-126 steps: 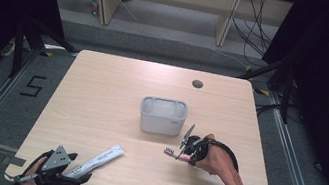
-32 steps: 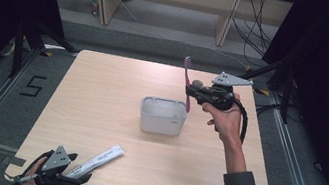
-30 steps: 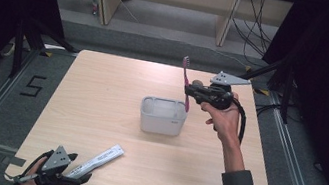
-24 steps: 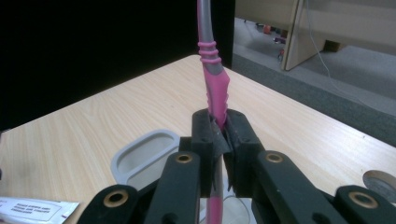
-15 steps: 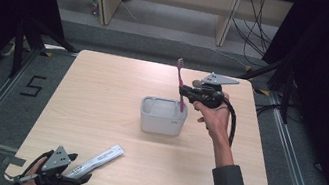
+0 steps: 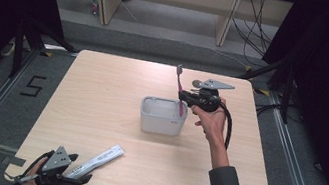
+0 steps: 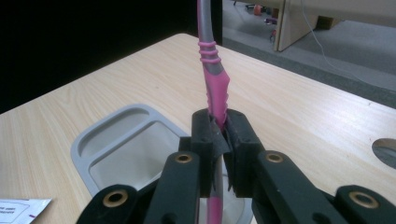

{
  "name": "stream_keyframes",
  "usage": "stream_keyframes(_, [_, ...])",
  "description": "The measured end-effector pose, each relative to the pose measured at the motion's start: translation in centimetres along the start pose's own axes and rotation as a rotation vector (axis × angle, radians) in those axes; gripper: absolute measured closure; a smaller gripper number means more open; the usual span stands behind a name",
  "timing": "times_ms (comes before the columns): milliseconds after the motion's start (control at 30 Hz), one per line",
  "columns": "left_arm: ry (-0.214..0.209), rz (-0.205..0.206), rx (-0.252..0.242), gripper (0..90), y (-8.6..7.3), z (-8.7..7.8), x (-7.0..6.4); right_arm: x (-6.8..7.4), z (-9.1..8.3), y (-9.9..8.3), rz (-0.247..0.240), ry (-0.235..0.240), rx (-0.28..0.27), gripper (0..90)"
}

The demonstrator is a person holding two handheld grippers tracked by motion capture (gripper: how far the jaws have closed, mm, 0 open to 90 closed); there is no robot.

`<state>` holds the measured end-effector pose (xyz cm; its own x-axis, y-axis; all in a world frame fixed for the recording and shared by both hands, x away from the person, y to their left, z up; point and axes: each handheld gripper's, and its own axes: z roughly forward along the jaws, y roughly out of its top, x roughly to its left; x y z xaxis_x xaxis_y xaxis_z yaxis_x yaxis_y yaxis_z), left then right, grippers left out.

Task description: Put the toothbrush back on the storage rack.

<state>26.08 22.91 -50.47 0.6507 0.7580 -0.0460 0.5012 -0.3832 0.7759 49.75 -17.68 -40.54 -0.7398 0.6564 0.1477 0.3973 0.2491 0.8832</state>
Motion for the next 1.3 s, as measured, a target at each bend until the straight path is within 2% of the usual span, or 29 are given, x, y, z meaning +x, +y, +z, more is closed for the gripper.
stream_keyframes(33, [-0.001,0.002,0.0,15.4,0.0,0.0,0.0,-0.2,0.1,-0.1,-0.022,-0.008,-0.005,83.5])
stream_keyframes(100, [-0.002,-0.008,-0.008,15.4,0.0,0.1,-0.1,-0.1,0.2,-0.1,-0.014,-0.009,-0.007,83.4])
stream_keyframes(133, [-0.001,0.007,0.005,15.4,0.0,0.0,0.0,-0.2,0.2,-0.1,-0.025,-0.018,-0.006,83.4])
stream_keyframes(167, [0.0,0.003,0.001,15.4,0.0,0.0,0.0,-0.1,0.4,-0.2,-0.005,-0.002,-0.01,83.4])
stream_keyframes(200, [-0.002,0.002,0.0,15.4,0.0,0.0,0.0,0.0,0.4,-0.3,0.015,-0.006,-0.001,83.4])
stream_keyframes(233, [-0.002,0.002,0.0,15.4,0.0,0.0,0.0,0.0,0.4,-0.3,0.015,-0.006,-0.001,83.4])
stream_keyframes(267, [-0.003,-0.018,-0.018,15.4,0.0,0.1,-0.2,-0.1,0.5,-0.4,0.0,-0.008,0.001,83.3])
stream_keyframes(300, [-0.003,0.001,-0.001,15.4,0.0,0.0,0.0,-0.1,0.5,-0.5,-0.005,-0.006,0.002,83.3])
stream_keyframes(367, [-0.004,-0.02,-0.018,15.4,0.0,0.1,-0.2,0.0,0.5,-0.6,0.005,-0.023,0.018,83.2])
stream_keyframes(400, [-0.006,-0.017,-0.017,15.4,0.0,0.1,-0.2,-0.2,0.6,-0.7,-0.009,-0.018,0.007,83.2])
stream_keyframes(467, [-0.006,-0.017,-0.015,15.4,0.0,0.1,-0.2,-0.1,0.6,-0.9,0.018,-0.013,0.012,83.0])
stream_keyframes(567, [-0.007,-0.018,-0.016,15.4,0.0,0.2,-0.2,-0.2,0.7,-1.3,0.031,-0.024,0.016,82.5])
stream_keyframes(600, [-0.008,-0.017,-0.014,15.4,0.0,0.2,-0.2,-0.4,0.7,-1.3,-0.002,-0.034,0.01,82.2])
stream_keyframes(633, [-0.008,-0.018,-0.013,15.4,0.0,0.2,-0.2,-0.3,0.6,-1.4,0.019,-0.038,0.018,82.1])
stream_keyframes(733, [-0.009,-0.014,-0.012,15.4,0.0,0.1,-0.2,-0.6,0.7,-1.5,-0.007,-0.03,0.011,81.7])
stream_keyframes(833, [-0.011,-0.017,-0.01,15.4,0.0,0.1,-0.2,-0.5,0.6,-1.5,0.005,-0.031,0.013,80.7])
stream_keyframes(867, [-0.011,-0.018,-0.011,15.4,0.0,0.2,-0.2,-0.4,0.5,-1.6,0.011,-0.043,0.019,80.7])
stream_keyframes(900, [-0.009,0.0,0.005,15.4,0.0,0.1,-0.1,-0.3,0.6,-1.6,0.013,-0.041,0.018,80.6])
stream_keyframes(967, [-0.014,0.004,0.008,15.4,0.0,0.0,-0.1,-0.4,0.6,-1.6,-0.007,-0.059,0.005,79.4])
stream_keyframes(1000, [-0.012,0.002,0.006,15.4,0.0,0.0,-0.1,-0.3,0.6,-1.6,0.012,-0.045,0.015,77.4])
stream_keyframes(1100, [-0.014,0.004,0.008,15.4,0.0,0.0,-0.1,-0.3,0.4,-1.6,0.0,-0.053,0.008,70.2])
stream_keyframes(1167, [-0.014,0.004,0.007,15.4,0.0,0.0,-0.1,-0.1,0.0,-1.6,0.026,-0.061,0.016,63.0])
stream_keyframes(1200, [-0.013,0.005,0.006,15.4,0.0,0.0,-0.1,-0.2,-0.1,-1.6,0.012,-0.063,0.007,57.2])
stream_keyframes(1233, [-0.011,0.006,0.003,15.4,0.0,0.0,-0.1,-0.1,-0.2,-1.5,0.014,-0.084,0.004,53.6])
stream_keyframes(1267, [-0.011,0.006,0.003,15.4,0.0,0.0,-0.1,-0.1,-0.2,-1.5,0.014,-0.084,0.004,53.6])
stream_keyframes(1300, [-0.015,0.002,0.01,15.4,0.0,0.0,-0.1,0.2,-0.7,-1.6,0.036,-0.068,0.008,47.2])
